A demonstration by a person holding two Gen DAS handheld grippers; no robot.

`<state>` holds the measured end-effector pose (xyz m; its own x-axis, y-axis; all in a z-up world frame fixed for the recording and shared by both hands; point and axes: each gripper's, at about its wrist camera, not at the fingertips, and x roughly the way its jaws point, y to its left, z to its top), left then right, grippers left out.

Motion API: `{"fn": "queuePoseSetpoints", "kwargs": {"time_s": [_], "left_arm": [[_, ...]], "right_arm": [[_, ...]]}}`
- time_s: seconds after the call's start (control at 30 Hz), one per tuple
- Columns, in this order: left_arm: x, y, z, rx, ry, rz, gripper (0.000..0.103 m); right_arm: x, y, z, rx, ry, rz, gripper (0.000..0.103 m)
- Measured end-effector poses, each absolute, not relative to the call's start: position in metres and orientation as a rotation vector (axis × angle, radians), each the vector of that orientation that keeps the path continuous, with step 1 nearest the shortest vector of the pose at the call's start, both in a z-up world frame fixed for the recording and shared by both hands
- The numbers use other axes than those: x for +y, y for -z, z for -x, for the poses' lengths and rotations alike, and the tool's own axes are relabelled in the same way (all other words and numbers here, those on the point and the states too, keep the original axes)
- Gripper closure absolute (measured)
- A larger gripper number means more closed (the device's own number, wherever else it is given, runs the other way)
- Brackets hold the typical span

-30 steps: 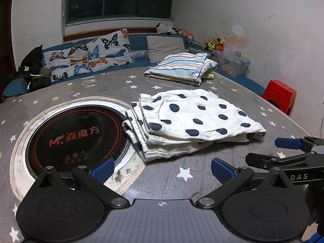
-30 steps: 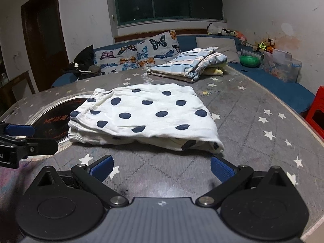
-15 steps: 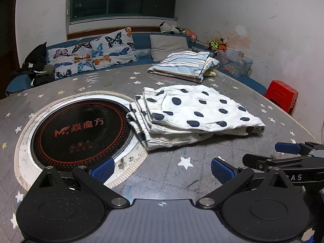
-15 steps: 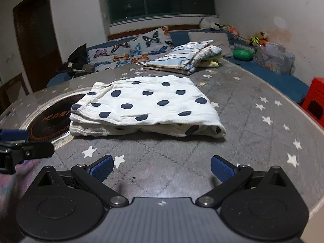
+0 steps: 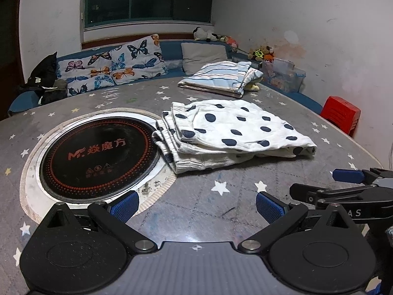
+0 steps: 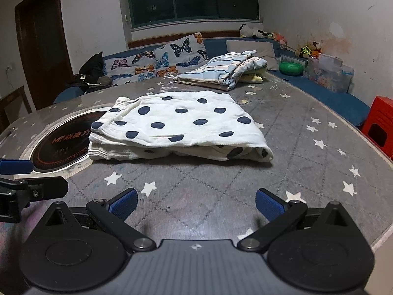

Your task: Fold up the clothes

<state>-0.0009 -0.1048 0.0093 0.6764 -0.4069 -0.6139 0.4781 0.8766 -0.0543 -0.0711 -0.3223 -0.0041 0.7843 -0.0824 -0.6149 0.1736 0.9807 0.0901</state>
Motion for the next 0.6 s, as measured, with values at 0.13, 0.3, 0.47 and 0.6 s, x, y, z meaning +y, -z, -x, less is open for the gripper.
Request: {"fn": "queuePoseSetpoints", "kwargs": {"time_s": [0.13,0.3,0.47,0.6], "left_arm": [[-0.1073,-0.0086,0.0023,0.66,0.502,-0.123,0.0],[-0.1075,-0.0092,0.0029,0.655,0.507,-0.125,0.0],[-0.1094,-0.0079,0.0022,0.656,0.505,-0.132,0.0],[-0.1104,-0.0071,0.0014,0.657,0.502,-0.136,0.0]], "right_arm": [[-0.3232,0.0057,0.073,0.661,0.148,-0.146,0.0],[-0.3237,0.0062,0.0737,0.662,0.153,-0.146,0.0],[-0.3218,0.0073,0.0723,0.667,0.149,-0.143,0.0],[-0.3214,0.0085,0.0716,0.671,0.15,-0.14,0.0]]}}
